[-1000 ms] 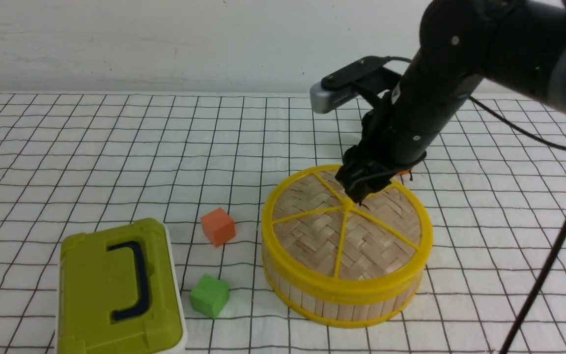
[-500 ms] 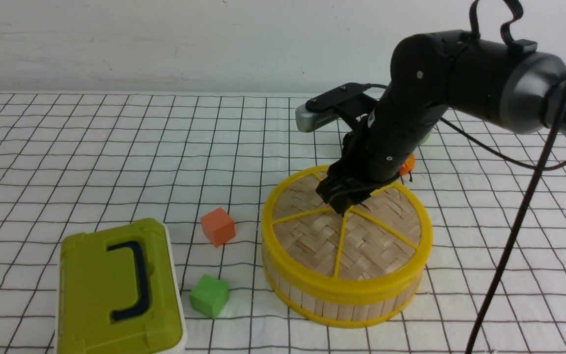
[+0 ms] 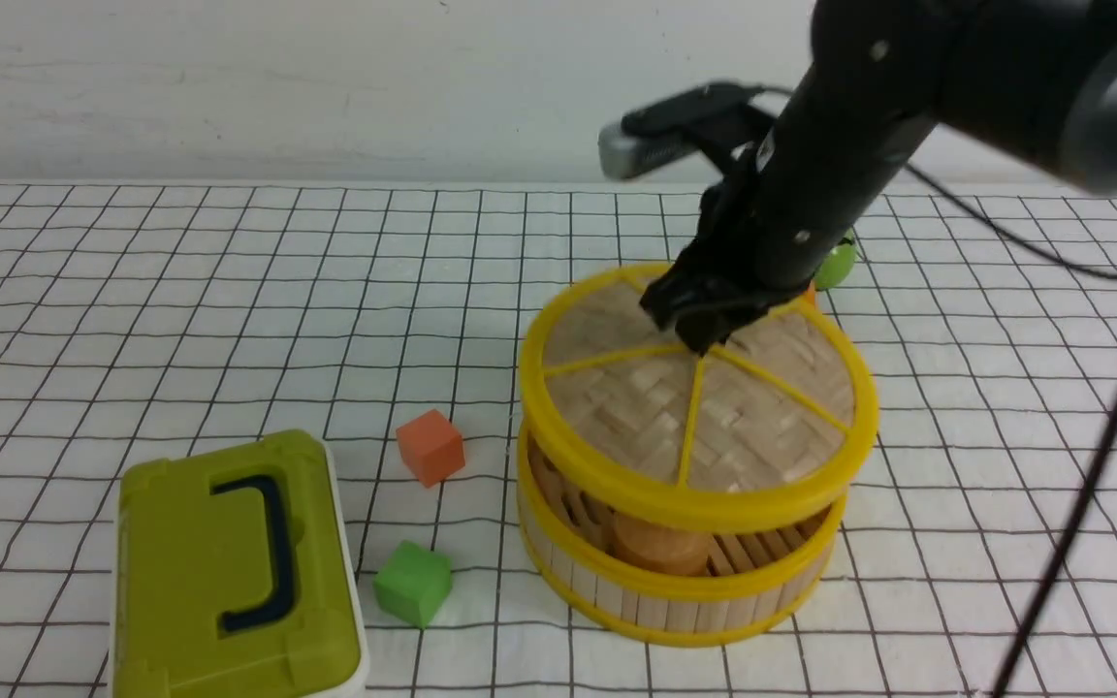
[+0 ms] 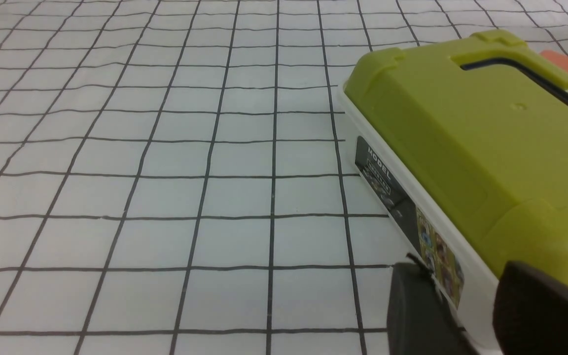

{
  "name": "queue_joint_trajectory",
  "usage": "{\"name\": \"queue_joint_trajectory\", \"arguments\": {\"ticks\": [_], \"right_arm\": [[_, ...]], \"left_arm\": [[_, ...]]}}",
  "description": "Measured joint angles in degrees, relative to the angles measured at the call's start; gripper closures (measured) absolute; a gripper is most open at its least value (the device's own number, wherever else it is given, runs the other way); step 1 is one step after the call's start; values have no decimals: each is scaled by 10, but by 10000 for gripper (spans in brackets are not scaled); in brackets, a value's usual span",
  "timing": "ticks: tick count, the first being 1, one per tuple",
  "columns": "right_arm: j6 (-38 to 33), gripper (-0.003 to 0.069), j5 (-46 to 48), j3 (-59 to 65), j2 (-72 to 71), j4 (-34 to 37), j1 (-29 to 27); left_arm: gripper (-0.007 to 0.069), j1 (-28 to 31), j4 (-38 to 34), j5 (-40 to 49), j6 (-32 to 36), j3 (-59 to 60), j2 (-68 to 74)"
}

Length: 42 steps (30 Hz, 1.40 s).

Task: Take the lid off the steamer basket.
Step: Use the right arm to place the steamer lid on the table

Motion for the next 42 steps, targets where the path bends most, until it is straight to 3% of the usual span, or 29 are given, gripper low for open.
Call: {"name": "queue_joint_trajectory", "arguments": {"ticks": [10,13,19,25,34,42], "right_arm": [[35,555,84,-2,-150,-111,-21],[51,555,77,54,-204,-110,-83],[57,555,5,188,-254,-82,-184],[57,555,-141,347,-234,-59,-267],[58,555,-247,389,-122,-25,-278],[58,544,-276,389,-52,-17,-278]], "left_arm": [[385,0,0,0,0,0,0],[385,0,0,0,0,0,0],[385,0,0,0,0,0,0],[385,0,0,0,0,0,0],[386,0,0,0,0,0,0],[386,0,0,0,0,0,0]]}}
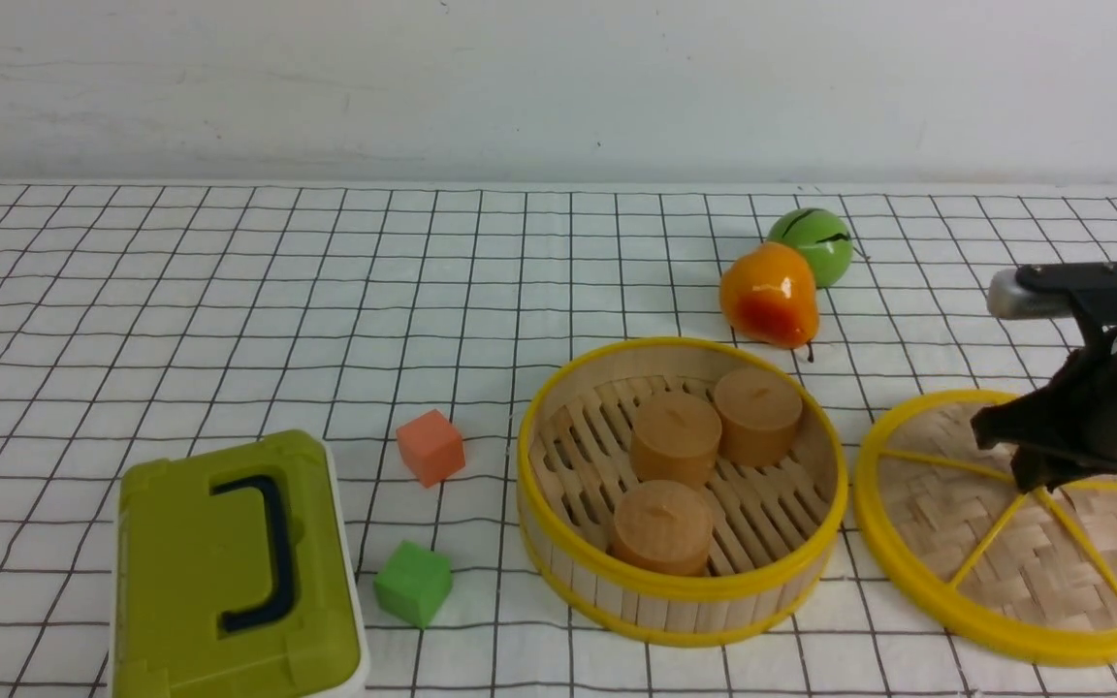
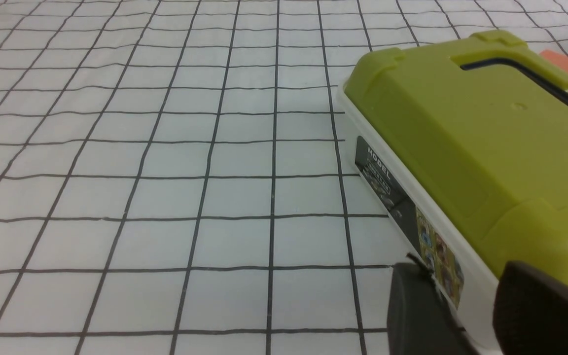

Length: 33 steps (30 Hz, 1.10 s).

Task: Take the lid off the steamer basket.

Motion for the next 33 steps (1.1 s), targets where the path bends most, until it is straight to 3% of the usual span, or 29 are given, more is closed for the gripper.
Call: {"name": "queue_joint_trajectory", "arguments": {"ticks": [3,5,8,12,18,26,33], "right_arm": [[0,502,-3,0,3,2,0],[0,407,-4,0,2,13,0],[0,321,6,0,-12,29,0],[-2,289,22,0,-85,50,0],[-53,375,38,0,-240,93,0],[-127,660,88,32,-484,151,0],[-132,681,68,131,-624,158,0]], "left_arm": [[386,0,0,0,0,0,0],[386,0,0,0,0,0,0],[386,0,0,0,0,0,0],[385,0,0,0,0,0,0],[385,0,0,0,0,0,0],[385,0,0,0,0,0,0],[385,0,0,0,0,0,0]]}}
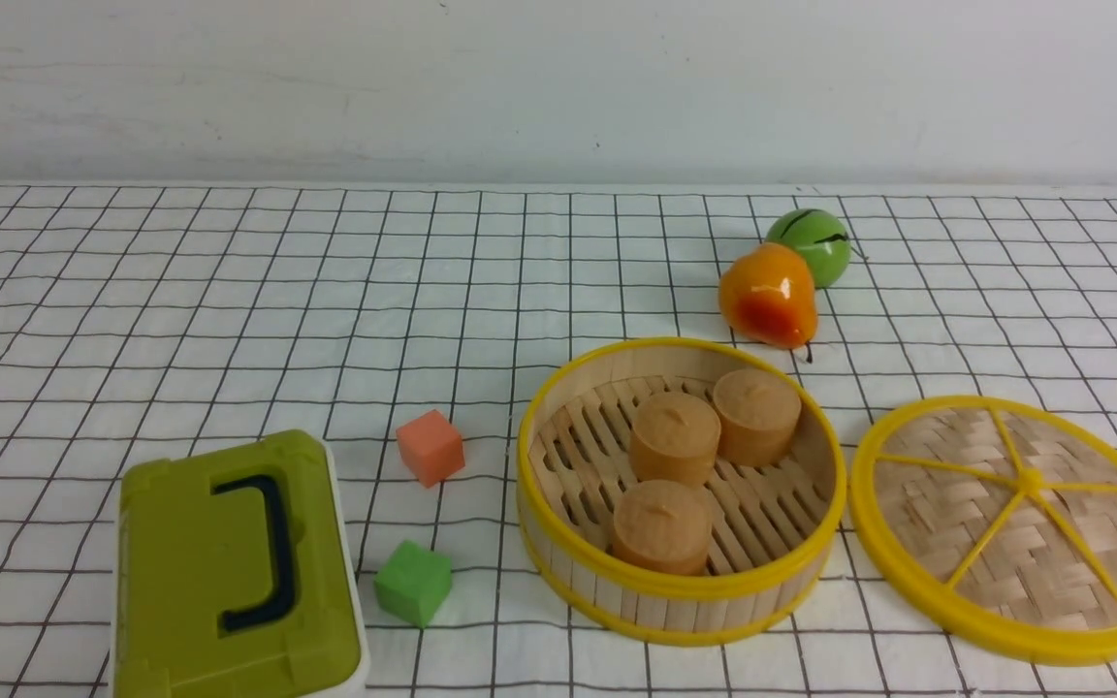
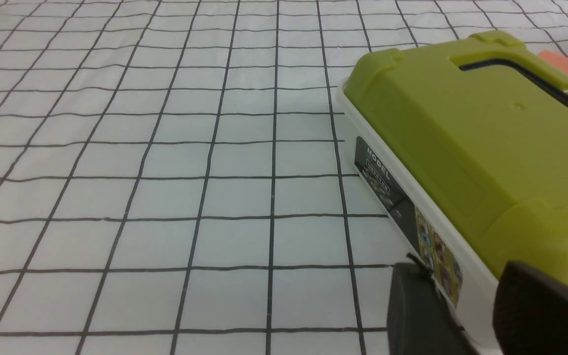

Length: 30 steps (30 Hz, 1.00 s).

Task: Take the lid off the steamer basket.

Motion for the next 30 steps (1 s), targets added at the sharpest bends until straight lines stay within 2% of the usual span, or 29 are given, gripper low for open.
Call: {"name": "queue_joint_trajectory", "arguments": {"ticks": [5,21,26,30], "right_arm": [[-1,681,1,26,-24,1,0],[2,676,104,29,-27,10,0],[2,673,103,30,-26,8,0],[1,673,63,57,-42,8,0]], "left_arm": [[385,0,0,0,0,0,0],[386,0,0,0,0,0,0],[386,0,0,0,0,0,0],[386,0,0,0,0,0,0]]}}
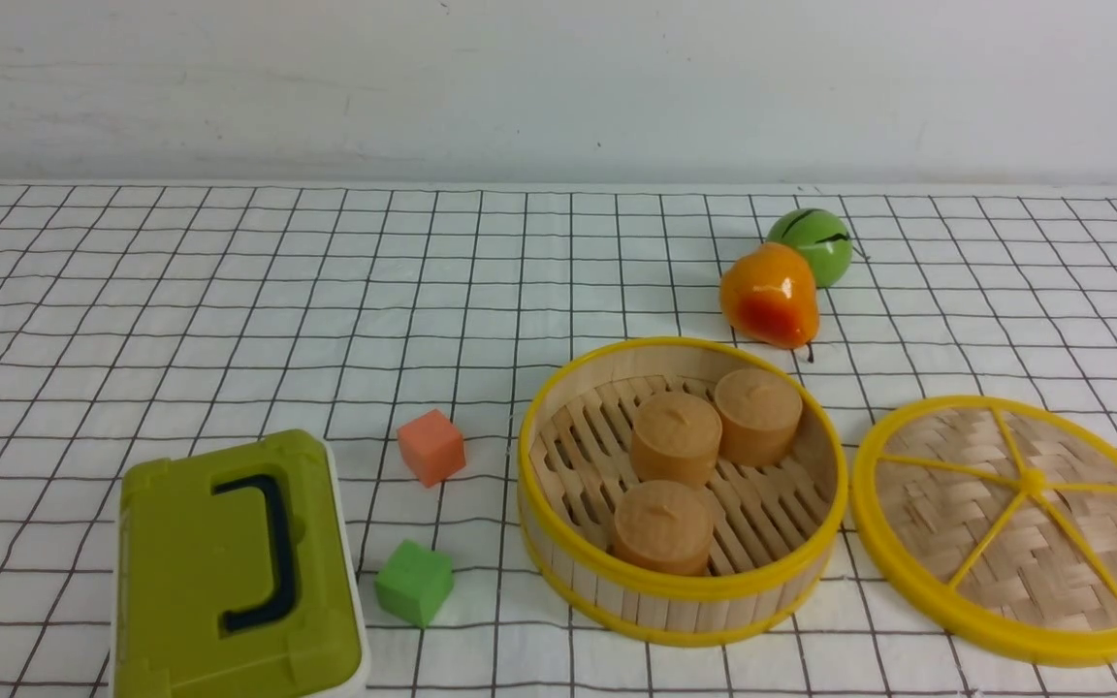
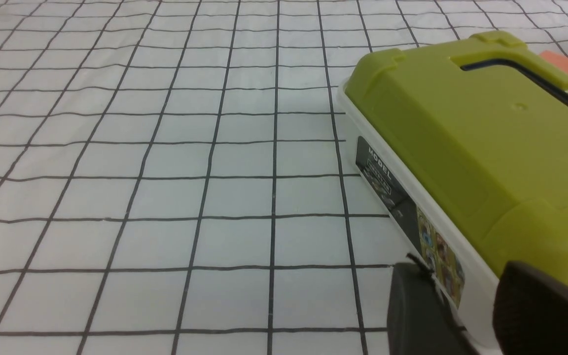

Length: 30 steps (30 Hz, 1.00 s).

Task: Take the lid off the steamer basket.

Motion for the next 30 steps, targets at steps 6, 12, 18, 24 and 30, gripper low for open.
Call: {"name": "queue_joint_trajectory", "arguments": {"ticks": [6,12,18,24,30], "right_arm": [[0,683,-155,144,-111,-12,0],[66,683,-229,270,-235,-80,0],[157,683,-244,360,-313,-151,0],[166,683,-245,413,-344,-171,0],[190,683,-251,470,-355,-184,0]], "left_arm": [[386,0,0,0,0,0,0],[386,0,0,0,0,0,0],[386,0,0,0,0,0,0],[386,0,0,0,0,0,0],[386,0,0,0,0,0,0]]}}
